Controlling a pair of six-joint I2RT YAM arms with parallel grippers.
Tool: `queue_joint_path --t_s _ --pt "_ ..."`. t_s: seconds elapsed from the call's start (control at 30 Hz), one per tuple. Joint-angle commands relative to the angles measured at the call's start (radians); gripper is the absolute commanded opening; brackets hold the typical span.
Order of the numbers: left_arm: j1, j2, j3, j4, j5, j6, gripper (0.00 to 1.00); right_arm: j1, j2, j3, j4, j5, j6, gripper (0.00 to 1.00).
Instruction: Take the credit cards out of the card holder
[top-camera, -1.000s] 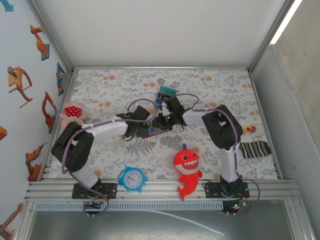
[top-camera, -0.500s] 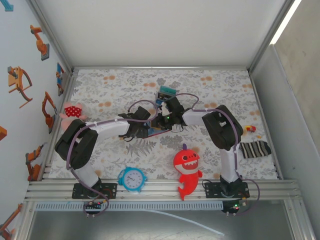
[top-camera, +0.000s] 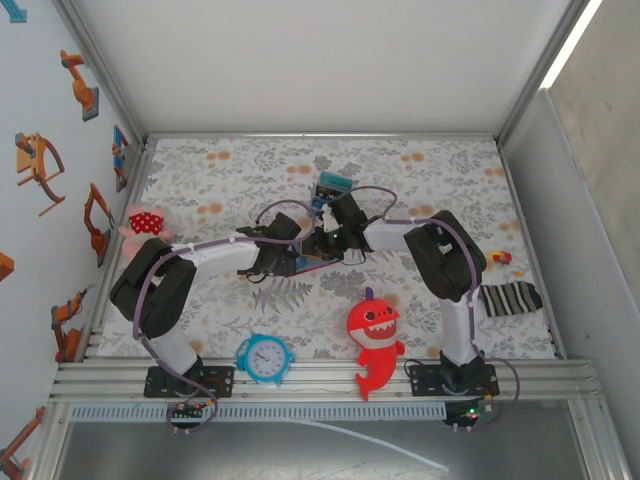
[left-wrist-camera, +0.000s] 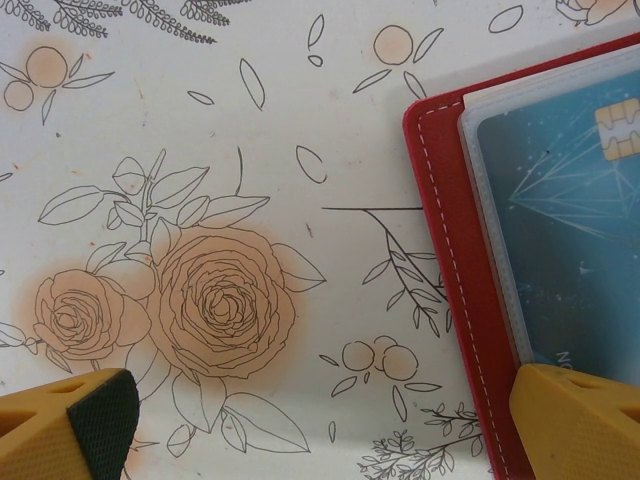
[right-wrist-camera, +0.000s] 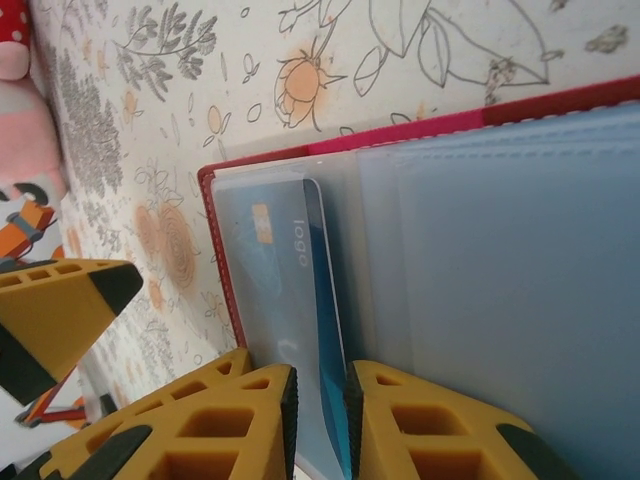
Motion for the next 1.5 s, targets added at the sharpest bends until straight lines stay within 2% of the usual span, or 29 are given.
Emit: queue_joint_path --t_s 0.0,0.43,0.77,1.0,1.27,1.47 --pt "0.003 0.018 0.0 -0.018 0.021 0.004 0.97 0.017 -0.023 -0.007 -0.185 0.145 -0.046 0.22" --pt "0.002 0.015 -0.005 -0.023 0.022 0.004 0.97 0.029 -0.083 0.021 -0.241 0.191 -0.073 0.22" --pt "0.003 0.021 -0.001 -0.023 0.025 0.007 0.97 0.033 -0.053 0.029 -0.254 0.221 -0.065 0.21" --pt "0.002 0.027 0.002 -0.024 0.025 0.012 0.97 0.036 -0.086 0.045 -0.269 0.245 -0.093 0.21" --pt "0.003 0.025 0.0 -0.026 0.022 0.012 0.97 0.037 -0.128 0.043 -0.237 0.242 -0.095 0.21" --pt "0.003 0.028 -0.001 -0.029 0.022 0.015 0.97 0.035 -0.082 0.067 -0.233 0.238 -0.094 0.21"
